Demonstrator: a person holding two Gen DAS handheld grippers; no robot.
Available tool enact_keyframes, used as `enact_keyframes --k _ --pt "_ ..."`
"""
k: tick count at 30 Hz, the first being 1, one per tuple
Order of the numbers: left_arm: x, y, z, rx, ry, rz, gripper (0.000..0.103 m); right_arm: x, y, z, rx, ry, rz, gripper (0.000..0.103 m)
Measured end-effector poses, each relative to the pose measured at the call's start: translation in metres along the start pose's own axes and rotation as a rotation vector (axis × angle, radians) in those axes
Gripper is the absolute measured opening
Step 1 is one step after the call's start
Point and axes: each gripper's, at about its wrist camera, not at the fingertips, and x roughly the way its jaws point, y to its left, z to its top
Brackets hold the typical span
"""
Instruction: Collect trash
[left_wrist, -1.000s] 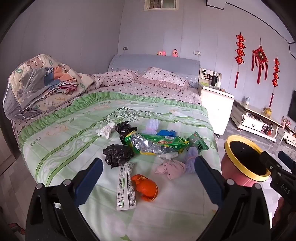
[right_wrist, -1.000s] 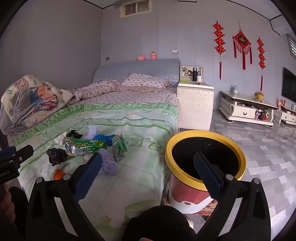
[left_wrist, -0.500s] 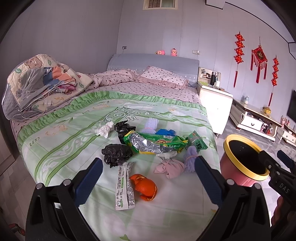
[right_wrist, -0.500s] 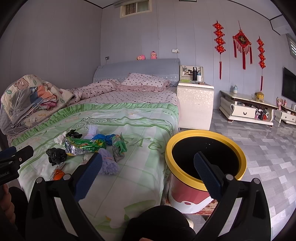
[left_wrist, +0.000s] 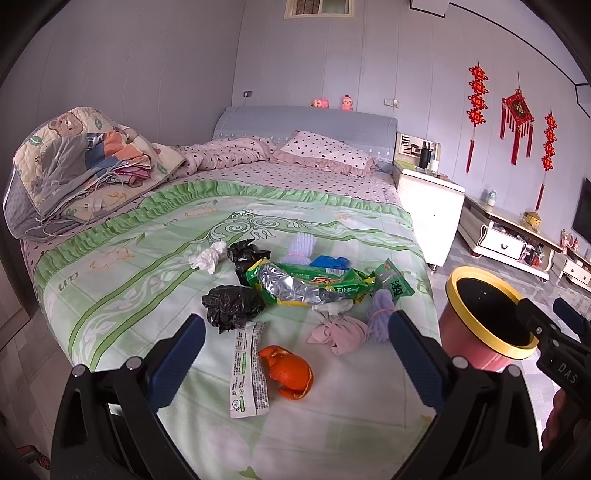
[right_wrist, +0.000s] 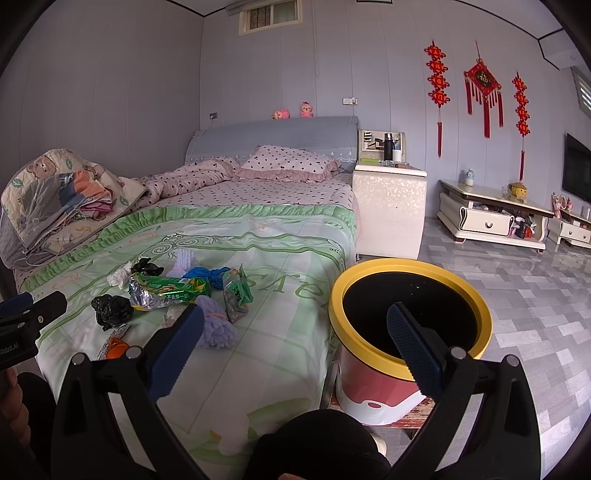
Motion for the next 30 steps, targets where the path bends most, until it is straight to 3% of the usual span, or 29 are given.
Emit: enact_keyframes --k 30 --pt "0.0049 -0.0017 -0.0041 -0.003 0.027 -0.005 0.096 0.0043 0.0035 -0.0027 0.001 0.004 0.003 0.095"
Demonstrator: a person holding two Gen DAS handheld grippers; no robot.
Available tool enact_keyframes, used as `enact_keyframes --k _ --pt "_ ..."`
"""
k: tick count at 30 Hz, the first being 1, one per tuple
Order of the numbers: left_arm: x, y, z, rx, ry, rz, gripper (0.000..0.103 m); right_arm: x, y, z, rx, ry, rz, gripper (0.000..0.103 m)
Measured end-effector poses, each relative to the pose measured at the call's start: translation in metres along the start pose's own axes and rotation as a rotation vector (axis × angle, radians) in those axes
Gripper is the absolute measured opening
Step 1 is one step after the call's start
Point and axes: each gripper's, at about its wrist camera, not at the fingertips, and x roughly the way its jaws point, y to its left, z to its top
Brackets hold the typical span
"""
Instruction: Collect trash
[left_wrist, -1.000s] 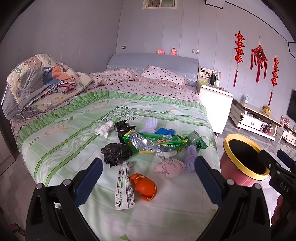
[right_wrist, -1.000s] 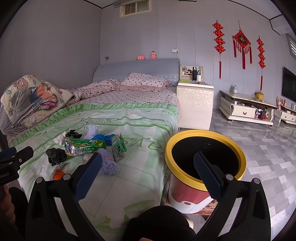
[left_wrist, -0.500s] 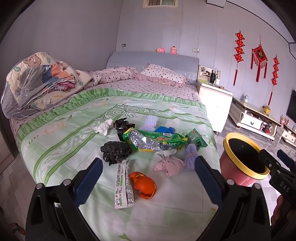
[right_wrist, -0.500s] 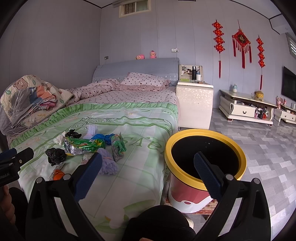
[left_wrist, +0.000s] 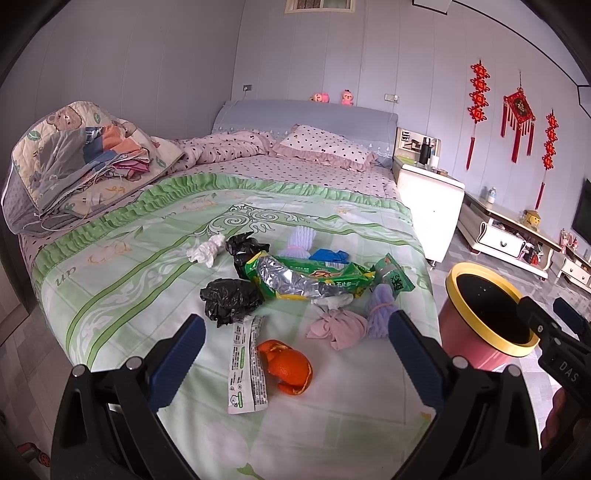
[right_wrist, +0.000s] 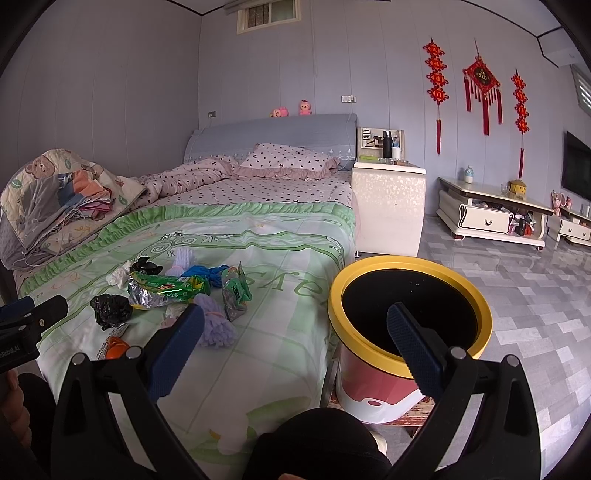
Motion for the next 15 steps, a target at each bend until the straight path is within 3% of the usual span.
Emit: enact_keyframes --k 15 --pt "0.0007 0.0005 -0.0011 -0.004 0.012 -0.001 0.096 0.0068 -0.0027 -0.0064 0.004 0.008 0.006 0.095"
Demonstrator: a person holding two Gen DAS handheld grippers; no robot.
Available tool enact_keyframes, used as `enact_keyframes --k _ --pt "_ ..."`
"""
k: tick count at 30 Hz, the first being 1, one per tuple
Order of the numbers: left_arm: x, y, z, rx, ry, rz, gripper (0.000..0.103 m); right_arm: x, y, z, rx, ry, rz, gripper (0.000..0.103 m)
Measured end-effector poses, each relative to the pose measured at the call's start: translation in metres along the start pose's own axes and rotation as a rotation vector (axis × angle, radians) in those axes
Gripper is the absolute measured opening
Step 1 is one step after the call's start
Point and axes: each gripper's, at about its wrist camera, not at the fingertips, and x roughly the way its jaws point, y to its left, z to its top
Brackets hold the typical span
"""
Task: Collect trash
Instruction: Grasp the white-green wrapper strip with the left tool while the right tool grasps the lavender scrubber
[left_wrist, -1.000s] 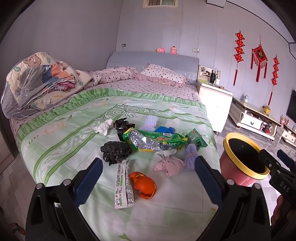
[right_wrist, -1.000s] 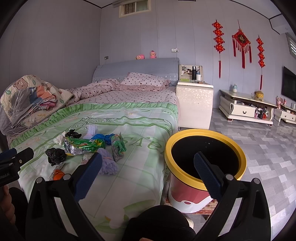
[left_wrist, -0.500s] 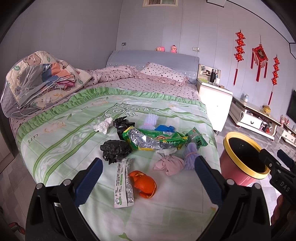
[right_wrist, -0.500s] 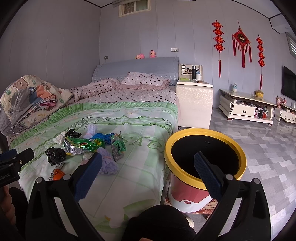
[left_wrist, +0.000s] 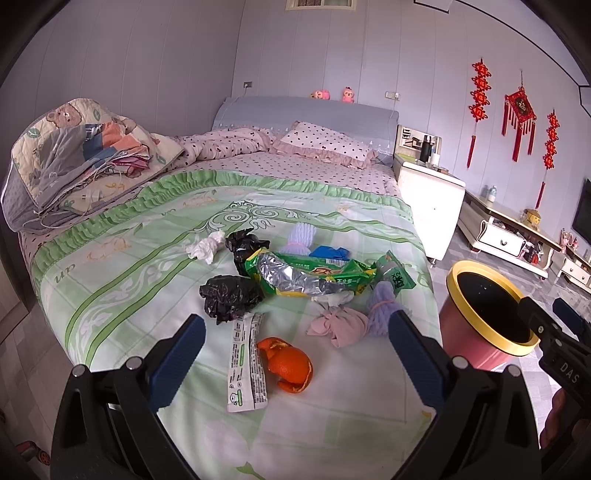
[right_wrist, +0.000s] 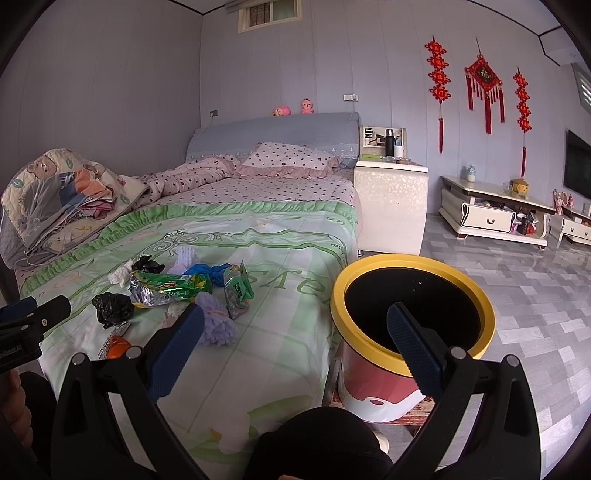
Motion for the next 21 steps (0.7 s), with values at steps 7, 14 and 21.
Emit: enact_keyframes --k 7,14,21 --pt "0.002 0.001 0.001 -0.005 0.015 0.001 0.096 0.000 -0.001 0.002 0.001 0.011 0.006 0.095" --pt "0.011 0.005 0.001 -0.021 0.057 0.009 0.096 0.019 -0.002 0.005 -0.012 0.065 0.033 0.095" --pt "0.031 0.017 0.002 -0.050 0.125 0.032 0.096 0.050 0.000 0.006 -0.043 0.154 0.076 0.095"
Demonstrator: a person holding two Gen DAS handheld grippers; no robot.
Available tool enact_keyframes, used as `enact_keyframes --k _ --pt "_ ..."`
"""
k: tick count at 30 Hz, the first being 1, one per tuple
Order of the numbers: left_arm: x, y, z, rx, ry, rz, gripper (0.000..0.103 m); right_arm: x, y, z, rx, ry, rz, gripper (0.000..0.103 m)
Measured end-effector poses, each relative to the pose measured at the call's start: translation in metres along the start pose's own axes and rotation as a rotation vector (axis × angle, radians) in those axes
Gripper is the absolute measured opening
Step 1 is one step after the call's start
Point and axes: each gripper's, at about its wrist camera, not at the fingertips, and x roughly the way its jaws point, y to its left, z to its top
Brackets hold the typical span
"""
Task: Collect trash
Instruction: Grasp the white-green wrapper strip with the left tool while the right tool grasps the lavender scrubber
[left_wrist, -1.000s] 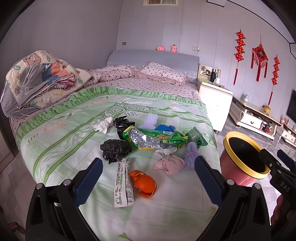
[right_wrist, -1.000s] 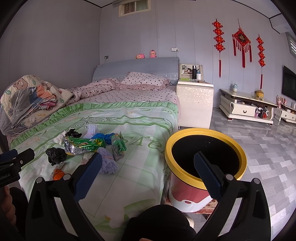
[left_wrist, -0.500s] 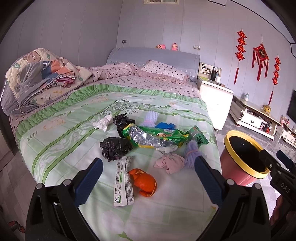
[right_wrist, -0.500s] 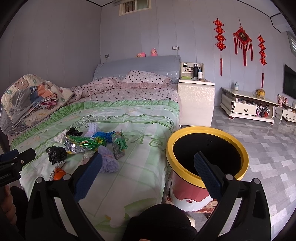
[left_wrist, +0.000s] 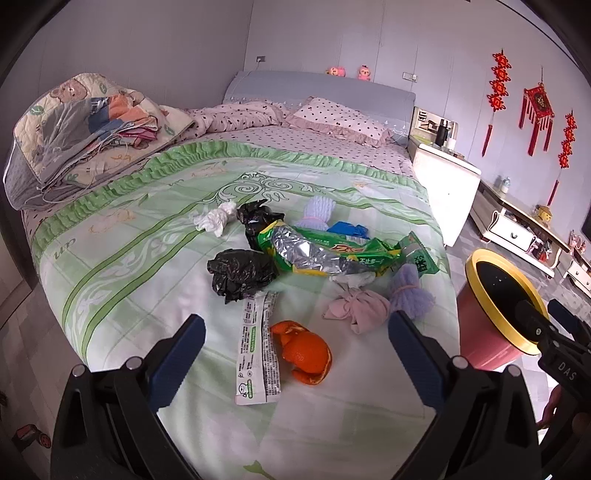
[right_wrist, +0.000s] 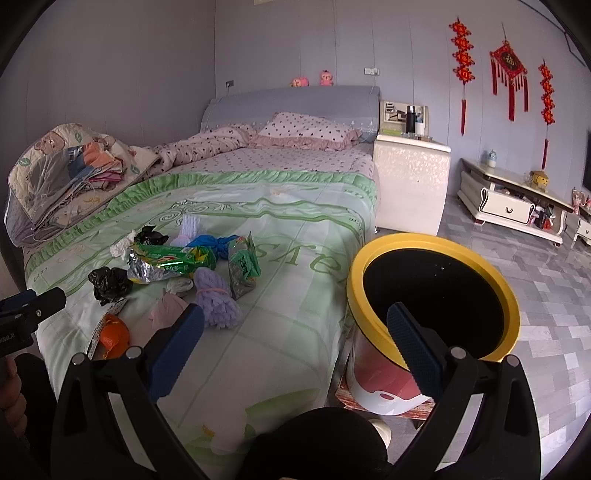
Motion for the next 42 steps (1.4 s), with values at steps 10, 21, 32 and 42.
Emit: enact_keyframes --k 10,21,32,42 --pt "0.038 0.031 0.003 -0.050 0.142 0.021 0.096 0.044 0.012 0.016 -0.028 0.088 0.091 0.095" --pt "0.085 0.067 0.001 -0.121 0.285 0.063 0.096 0.100 0.043 0.027 -0.032 0.211 0.185 0.095" --pt "0.136 0.063 0.015 -0.097 0.404 0.076 0.096 0.141 0.063 0.030 -0.060 0.283 0.218 0.095" --pt "0.156 0.063 0.015 -0.065 0.415 0.068 0.080 0.162 0.070 0.028 -0.031 0.327 0.251 0.092"
